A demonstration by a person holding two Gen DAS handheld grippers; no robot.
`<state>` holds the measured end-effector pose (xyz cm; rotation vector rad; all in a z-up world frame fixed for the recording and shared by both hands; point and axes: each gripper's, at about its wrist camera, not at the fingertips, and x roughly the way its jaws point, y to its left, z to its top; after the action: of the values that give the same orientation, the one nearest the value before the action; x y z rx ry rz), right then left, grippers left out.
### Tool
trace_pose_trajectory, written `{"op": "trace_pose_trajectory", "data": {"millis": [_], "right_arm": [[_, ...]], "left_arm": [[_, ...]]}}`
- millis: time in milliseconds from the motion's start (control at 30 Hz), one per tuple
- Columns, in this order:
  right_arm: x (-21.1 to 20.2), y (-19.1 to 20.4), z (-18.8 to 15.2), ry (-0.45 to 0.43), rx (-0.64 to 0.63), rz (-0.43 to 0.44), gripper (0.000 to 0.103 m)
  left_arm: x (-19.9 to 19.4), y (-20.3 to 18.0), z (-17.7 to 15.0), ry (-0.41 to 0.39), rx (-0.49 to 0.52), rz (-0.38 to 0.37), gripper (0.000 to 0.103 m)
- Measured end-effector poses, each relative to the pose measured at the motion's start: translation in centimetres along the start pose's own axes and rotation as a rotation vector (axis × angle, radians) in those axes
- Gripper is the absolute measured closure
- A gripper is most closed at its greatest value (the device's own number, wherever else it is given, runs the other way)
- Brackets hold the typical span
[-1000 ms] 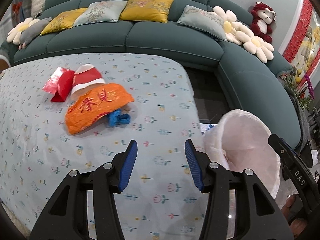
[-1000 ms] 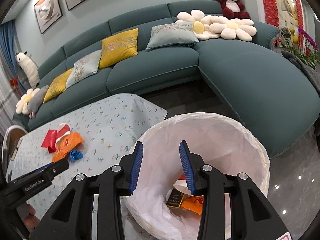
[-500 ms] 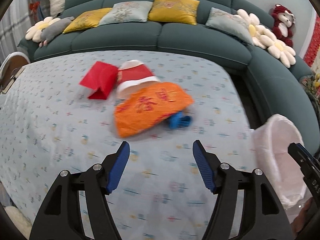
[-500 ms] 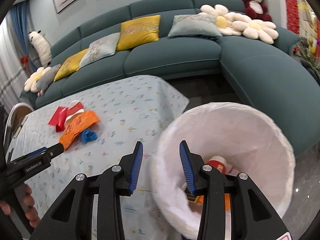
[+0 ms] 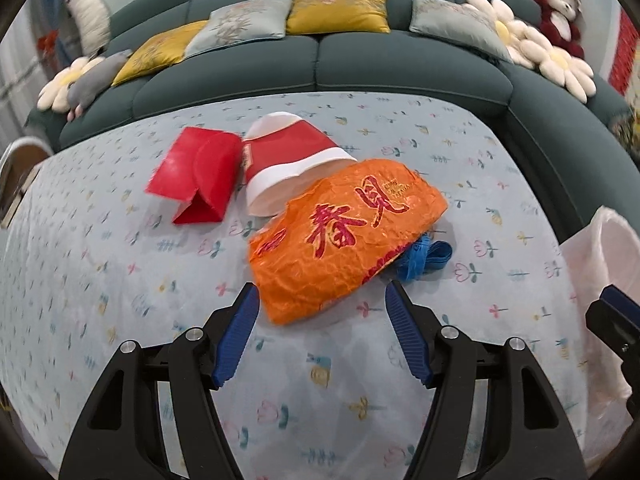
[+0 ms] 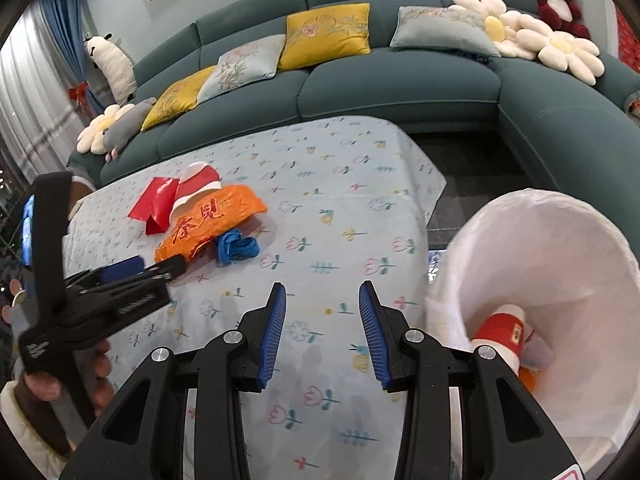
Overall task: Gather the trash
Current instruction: 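Move both grippers back to the table toward the orange bag, then grasp the orange bag with the left gripper and lift it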
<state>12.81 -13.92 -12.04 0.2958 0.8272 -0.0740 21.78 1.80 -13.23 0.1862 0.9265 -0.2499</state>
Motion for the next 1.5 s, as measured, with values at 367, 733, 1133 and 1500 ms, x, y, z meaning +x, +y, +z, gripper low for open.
{"op": "trace_pose_trajectory", "data": {"millis": [367,733,1133,1500], "right_arm": [[3.0,2.7,0.3,0.05,-0.035,0.045,0.065],[4.3,5.1,1.4,0.051,-0.066,0.086,0.065],[3.6,0.7,2.2,0.023,0.038,0.049,0.065],[4.9,1.4,1.7,0.052,0.007,0.07,0.065]], "left_arm": [[1.3,0.7,0.5,0.025,0.012,-0.053,0.103],[-1.2,2.3,0.5,-0.018,-0.05,-0.092,0.1],[1.9,-0.9,5.1,0.003,-0.055,-0.102,0.024],[3.5,-0.3,4.3,0.08,-0.141,-0.15,0.082]]}}
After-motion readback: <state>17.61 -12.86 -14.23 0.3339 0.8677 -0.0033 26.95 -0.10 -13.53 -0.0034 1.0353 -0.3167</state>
